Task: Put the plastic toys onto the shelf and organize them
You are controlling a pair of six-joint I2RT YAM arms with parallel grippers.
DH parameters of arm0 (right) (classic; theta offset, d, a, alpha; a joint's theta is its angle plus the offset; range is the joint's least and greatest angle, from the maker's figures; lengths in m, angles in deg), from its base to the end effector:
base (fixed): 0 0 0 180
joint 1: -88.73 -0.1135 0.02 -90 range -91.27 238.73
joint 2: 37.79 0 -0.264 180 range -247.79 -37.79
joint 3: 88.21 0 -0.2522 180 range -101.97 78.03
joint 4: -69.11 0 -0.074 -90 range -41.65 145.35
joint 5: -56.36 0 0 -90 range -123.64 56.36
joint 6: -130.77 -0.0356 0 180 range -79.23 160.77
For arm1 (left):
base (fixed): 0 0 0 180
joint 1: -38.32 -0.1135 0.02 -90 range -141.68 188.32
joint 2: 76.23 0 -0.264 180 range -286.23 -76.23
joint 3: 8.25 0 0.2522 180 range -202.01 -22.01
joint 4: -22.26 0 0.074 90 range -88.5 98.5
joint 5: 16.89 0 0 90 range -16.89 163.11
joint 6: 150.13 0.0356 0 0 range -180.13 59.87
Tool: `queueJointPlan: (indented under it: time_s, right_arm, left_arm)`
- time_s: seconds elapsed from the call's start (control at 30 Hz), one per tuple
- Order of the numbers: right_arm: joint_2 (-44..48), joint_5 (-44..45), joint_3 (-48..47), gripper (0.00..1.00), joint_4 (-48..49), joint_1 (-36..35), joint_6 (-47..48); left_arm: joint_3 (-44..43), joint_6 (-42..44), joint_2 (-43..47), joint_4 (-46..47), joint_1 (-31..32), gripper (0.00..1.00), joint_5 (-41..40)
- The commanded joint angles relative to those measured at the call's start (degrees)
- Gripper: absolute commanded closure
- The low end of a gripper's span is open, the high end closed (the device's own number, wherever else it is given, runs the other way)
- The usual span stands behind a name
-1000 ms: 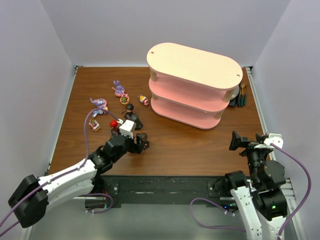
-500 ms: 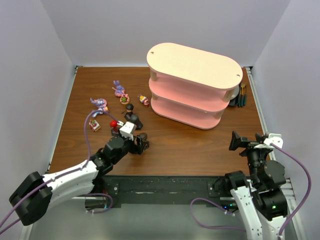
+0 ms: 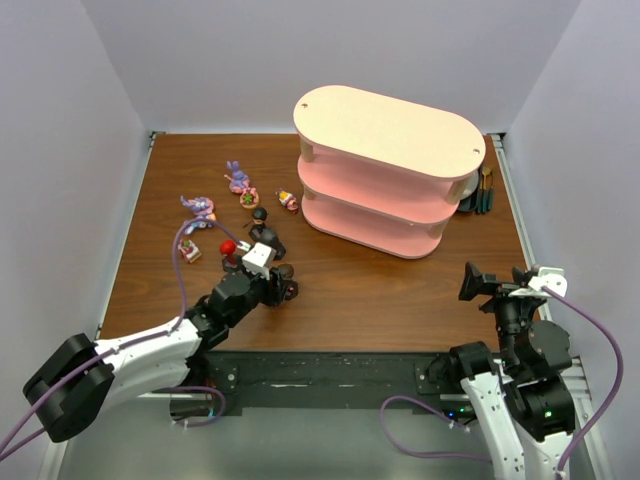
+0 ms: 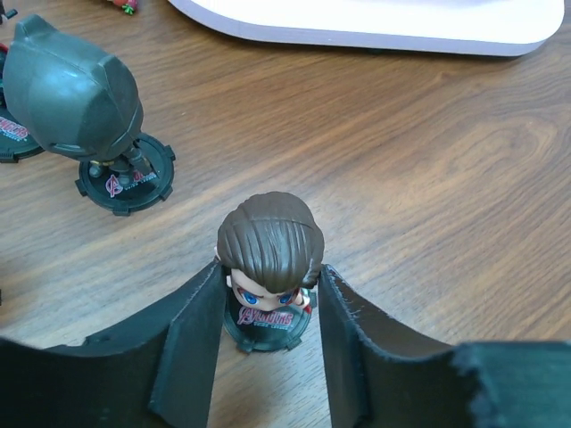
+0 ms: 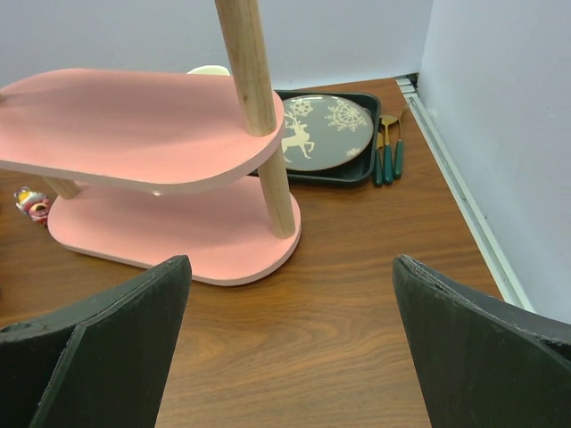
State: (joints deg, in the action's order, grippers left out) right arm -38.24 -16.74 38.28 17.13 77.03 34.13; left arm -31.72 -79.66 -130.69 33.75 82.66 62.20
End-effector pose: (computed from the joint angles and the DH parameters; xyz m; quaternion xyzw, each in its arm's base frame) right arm 0.0174 -0.0070 0.3192 0.0742 0.6968 0.0109 0.7134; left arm 0.1373 -0.1248 0.1621 0.1211 0.8058 -0.2380 0.5286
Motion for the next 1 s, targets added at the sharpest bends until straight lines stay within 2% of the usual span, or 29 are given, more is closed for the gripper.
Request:
queueJointPlan:
  time_s: [0.0, 0.2, 0.27, 0.3, 0.47, 0.67, 0.7, 0.83, 0.97]
  right_arm:
    - [1.6, 0.8, -0.7, 0.01, 0.6, -0.2, -0.3]
    - [1.6, 1.1, -0.6, 0.01, 0.6, -0.2, -0.4]
    - [1.6, 1.1, -0.6, 0.01, 0.6, -0.3, -0.4]
    - [1.6, 1.0, -0.6, 0.01, 0.6, -0.3, -0.5]
    - [1.6, 1.1, -0.6, 0.01, 0.7, -0.5, -0.5]
    - [1.6, 1.5, -0.6, 0.01, 0.6, -0.6, -0.6]
    - [1.6, 1.5, -0.6, 0.01, 0.6, -0.7, -0.6]
    - [1.6, 1.6, -0.6, 0.01, 0.6, -0.9, -0.6]
    - [1.6, 1.6, -0.6, 0.01, 0.6, -1.0, -0.7]
  left_arm:
    - [0.6, 1.4, 1.5, 4.5, 0.3, 0.6, -0.7]
    - [0.0, 1.5, 5.5, 2.5, 0.2, 0.77, -0.8]
    - [-1.0, 1.4, 7.2, 0.8, 0.2, 0.79, -0.9]
    - [-2.0, 1.3, 7.8, 0.2, 0.2, 0.84, -0.9]
    - [-8.2, 1.2, 10.9, -7.5, 0.3, 0.88, -1.9]
    - [-24.7, 2.7, 9.6, -21.8, 0.2, 0.92, -3.9]
    - [-29.5, 3.0, 8.9, -23.5, 0.3, 0.92, -4.5]
    - [-42.2, 4.3, 3.2, -33.1, 0.2, 0.94, -4.8]
    - [-55.2, 6.6, -2.9, -38.7, 0.2, 0.95, -5.3]
